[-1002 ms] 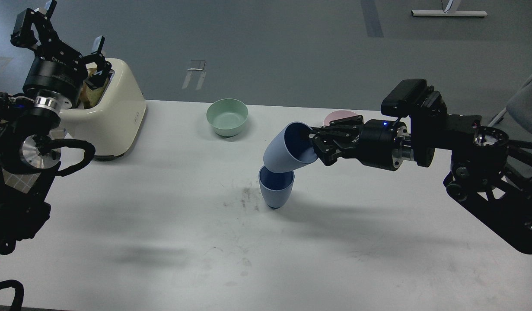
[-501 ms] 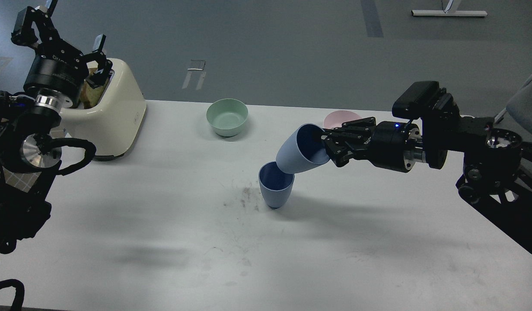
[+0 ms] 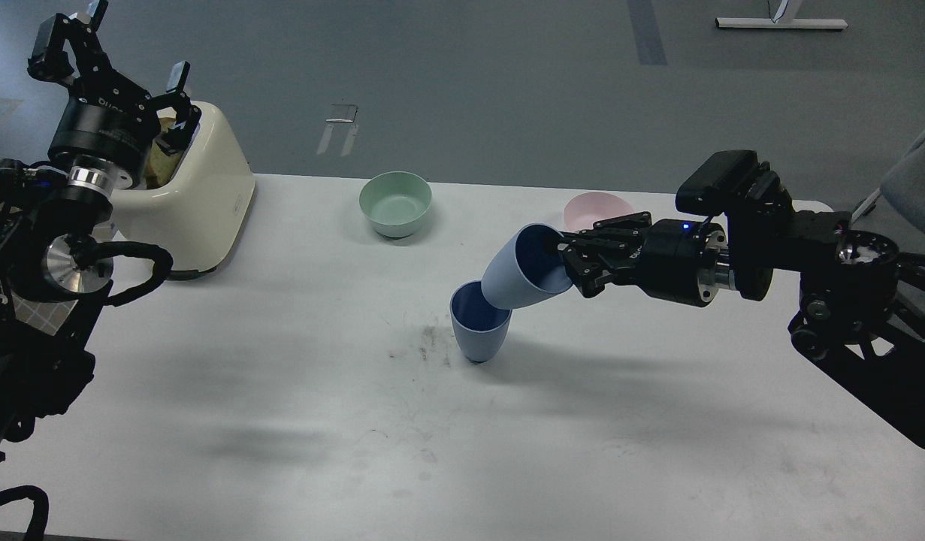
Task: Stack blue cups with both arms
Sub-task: 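Tilt the light blue cup down into the dark blue cup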
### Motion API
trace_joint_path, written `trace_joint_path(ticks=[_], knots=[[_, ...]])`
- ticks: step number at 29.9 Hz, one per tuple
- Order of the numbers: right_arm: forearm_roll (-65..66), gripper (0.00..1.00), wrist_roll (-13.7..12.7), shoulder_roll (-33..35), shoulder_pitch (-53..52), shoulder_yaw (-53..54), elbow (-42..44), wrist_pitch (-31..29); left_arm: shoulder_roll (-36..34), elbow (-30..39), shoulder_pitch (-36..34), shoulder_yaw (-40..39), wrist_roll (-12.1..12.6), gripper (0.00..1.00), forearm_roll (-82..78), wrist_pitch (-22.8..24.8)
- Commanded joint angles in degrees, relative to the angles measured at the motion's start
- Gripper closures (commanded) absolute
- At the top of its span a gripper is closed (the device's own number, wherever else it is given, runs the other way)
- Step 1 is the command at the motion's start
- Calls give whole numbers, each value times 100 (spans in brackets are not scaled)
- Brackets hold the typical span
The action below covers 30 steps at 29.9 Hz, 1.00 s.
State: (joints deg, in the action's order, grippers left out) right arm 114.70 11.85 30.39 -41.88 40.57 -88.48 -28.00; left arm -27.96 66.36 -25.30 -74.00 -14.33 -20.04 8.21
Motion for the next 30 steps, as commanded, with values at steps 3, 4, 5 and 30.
trace_joint_path(ticks=[3,4,5,30], knots=[[26,100,-86,-296,-13,-49,59,0,-17,0,-1,0,0,2,9,14],[44,100,-95,-375,-22,-49,77,0,-25,0,-10,0,0,2,9,14],[44,100,-95,-410,-31,-49,94,0,-25,0,-10,0,0,2,9,14],[44,83,-183,-525,-57,-163,156,0,-25,-44,-10,0,-9,2,9,49]])
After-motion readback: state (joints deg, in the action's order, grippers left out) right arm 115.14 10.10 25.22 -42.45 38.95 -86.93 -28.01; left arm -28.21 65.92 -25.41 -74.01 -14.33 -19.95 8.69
